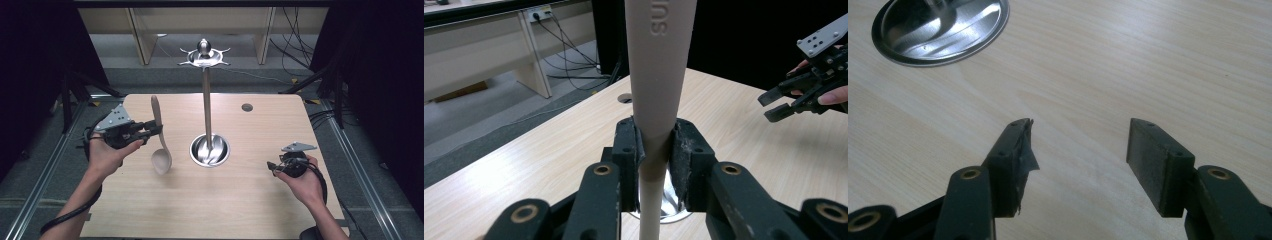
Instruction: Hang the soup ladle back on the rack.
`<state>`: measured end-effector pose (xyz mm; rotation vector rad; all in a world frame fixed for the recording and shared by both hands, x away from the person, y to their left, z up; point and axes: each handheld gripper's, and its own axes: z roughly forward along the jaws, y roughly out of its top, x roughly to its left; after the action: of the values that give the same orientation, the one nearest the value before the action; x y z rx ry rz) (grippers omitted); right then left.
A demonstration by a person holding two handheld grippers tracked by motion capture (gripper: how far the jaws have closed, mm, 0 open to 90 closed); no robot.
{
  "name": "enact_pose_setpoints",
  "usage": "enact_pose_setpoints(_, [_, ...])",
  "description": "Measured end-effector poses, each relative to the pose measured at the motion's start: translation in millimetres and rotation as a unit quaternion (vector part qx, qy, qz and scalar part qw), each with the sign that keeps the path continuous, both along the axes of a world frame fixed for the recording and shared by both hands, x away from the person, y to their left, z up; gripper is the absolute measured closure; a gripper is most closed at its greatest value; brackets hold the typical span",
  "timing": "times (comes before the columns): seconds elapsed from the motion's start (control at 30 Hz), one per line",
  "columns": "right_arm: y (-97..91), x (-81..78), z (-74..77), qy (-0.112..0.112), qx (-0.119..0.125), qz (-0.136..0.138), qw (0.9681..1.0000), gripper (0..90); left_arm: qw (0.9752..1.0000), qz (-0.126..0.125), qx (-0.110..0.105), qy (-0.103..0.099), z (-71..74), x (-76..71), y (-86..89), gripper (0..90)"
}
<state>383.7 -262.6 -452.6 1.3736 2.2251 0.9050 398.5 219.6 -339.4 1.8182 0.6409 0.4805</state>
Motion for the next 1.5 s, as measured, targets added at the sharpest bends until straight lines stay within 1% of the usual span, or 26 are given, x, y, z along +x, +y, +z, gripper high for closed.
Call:
enact_pose_setpoints(0.03, [-0.3,-1.3,0.7,0.005,-0.001,-0.001,1.0,44.0,1.0,0.0,0.0,0.0,0.0,0.0,0.0,73.6])
enact_pose_setpoints(0.07, [-1.7,-1.6,0.4,-0.002,-0.004,0.002,1.0,44.0,1.0,-0.005,-0.004,-0.002,0.5,1.8,0.0,73.6])
enact_pose_setpoints(0.17, [-3.1,-2.9,0.0,-0.001,-0.003,0.0,1.0,44.0,1.0,-0.004,-0.005,-0.002,3.8,3.4,-0.5,73.5])
enact_pose_setpoints(0.23, [-4.8,-2.4,0.1,-0.012,-0.011,0.001,0.9999,44.0,1.0,-0.007,-0.005,-0.003,6.6,4.7,-0.9,73.6])
enact_pose_setpoints(0.27, [-3.7,-3.0,1.1,-0.005,-0.002,-0.006,1.0,44.1,1.0,-0.007,-0.005,-0.003,7.5,4.9,-1.1,73.6])
enact_pose_setpoints(0.3, [-4.7,-2.3,0.2,-0.012,-0.01,0.0,0.9999,44.1,0.9999,-0.011,-0.006,-0.003,8.8,5.7,-1.5,73.6])
enact_pose_setpoints(0.33, [-3.1,-3.4,1.1,0.001,-0.005,-0.006,1.0,44.1,0.9999,-0.014,-0.005,-0.004,10.3,6.9,-2.2,73.6])
enact_pose_setpoints(0.4, [-2.8,-3.8,1.1,0.002,-0.004,-0.007,1.0,44.1,0.9999,-0.016,-0.004,-0.003,10.9,7.5,-2.7,73.6])
enact_pose_setpoints(0.47, [-5.0,-3.0,-0.1,-0.012,-0.012,0.003,0.9999,44.0,0.9998,-0.019,-0.002,-0.004,11.9,8.7,-3.7,73.5])
enact_pose_setpoints(0.5, [-5.0,-3.0,-0.1,-0.012,-0.012,0.003,0.9999,44.0,0.9998,-0.019,-0.002,-0.003,12.2,9.2,-4.5,73.5])
enact_pose_setpoints(0.53, [-5.1,-3.1,0.3,-0.006,-0.005,0.004,1.0,44.0,0.9998,-0.022,0.0,-0.004,12.6,10.0,-4.9,73.5])
enact_pose_setpoints(0.6, [-6.0,-3.6,0.4,-0.012,-0.012,0.002,0.9998,44.0,0.9997,-0.024,-0.001,-0.004,13.4,11.2,-5.8,73.5])
enact_pose_setpoints(0.63, [-5.9,-3.8,0.5,-0.012,-0.012,0.002,0.9999,44.0,0.9996,-0.027,-0.007,-0.005,13.8,12.7,-6.6,73.5])
enact_pose_setpoints(0.67, [-5.8,-3.9,0.6,-0.012,-0.012,0.002,0.9999,44.0,0.9996,-0.028,-0.007,-0.005,14.3,13.3,-6.7,73.5])
enact_pose_setpoints(0.7, [-4.6,-4.7,1.3,-0.005,-0.006,-0.005,1.0,44.0,0.9996,-0.026,-0.004,-0.004,15.3,13.3,-6.6,73.6])
enact_pose_setpoints(0.77, [-4.7,-4.7,1.3,-0.005,-0.007,-0.004,1.0,43.9,0.9996,-0.028,-0.006,-0.005,15.7,13.9,-6.8,73.6])
enact_pose_setpoints(0.8, [-4.6,-4.8,1.2,-0.007,-0.005,-0.005,1.0,44.0,0.9996,-0.028,-0.007,-0.005,16.2,14.3,-7.2,73.5])
enact_pose_setpoints(0.87, [-6.3,-2.9,-0.1,-0.019,-0.009,0.006,0.9997,43.9,0.9995,-0.031,-0.004,-0.006,17.9,15.4,-7.9,73.5])
enact_pose_setpoints(1.0, [-6.4,-2.9,-0.1,-0.02,-0.01,0.006,0.9997,43.9,0.9994,-0.035,-0.004,-0.005,19.6,17.2,-8.3,73.5])
enact_pose_setpoints(1.03, [-5.3,-3.5,0.6,-0.012,-0.006,0.001,0.9999,43.9,0.9993,-0.037,-0.004,-0.004,20.8,18.7,-8.4,73.5])
enact_pose_setpoints(1.13, [-5.1,-3.4,0.7,-0.012,-0.008,0.003,0.9999,43.9,0.9992,-0.039,-0.005,-0.002,21.8,20.5,-8.4,73.5])
enact_pose_setpoints(1.2, [-5.2,-3.2,0.6,-0.014,-0.009,0.004,0.9999,43.9,0.9992,-0.039,-0.009,-0.001,23.5,23.0,-8.5,73.5])
enact_pose_setpoints(1.3, [-5.0,-3.3,0.6,-0.013,-0.007,0.003,0.9999,43.9,0.9991,-0.042,-0.008,-0.001,25.2,24.2,-8.7,73.6])
enact_pose_setpoints(1.33, [-5.9,-2.6,-0.2,-0.02,-0.013,0.008,0.9997,43.9,0.9991,-0.043,-0.008,-0.001,26.1,24.5,-9.0,73.5])
enact_pose_setpoints(1.4, [-6.0,-2.4,-0.5,-0.021,-0.012,0.008,0.9997,43.9,0.9989,-0.046,-0.007,-0.002,28.2,25.4,-9.4,73.5])
enact_pose_setpoints(1.5, [-5.6,-2.3,-0.7,-0.021,-0.012,0.009,0.9997,43.9,0.9987,-0.049,-0.01,-0.003,31.4,27.0,-9.8,73.6])
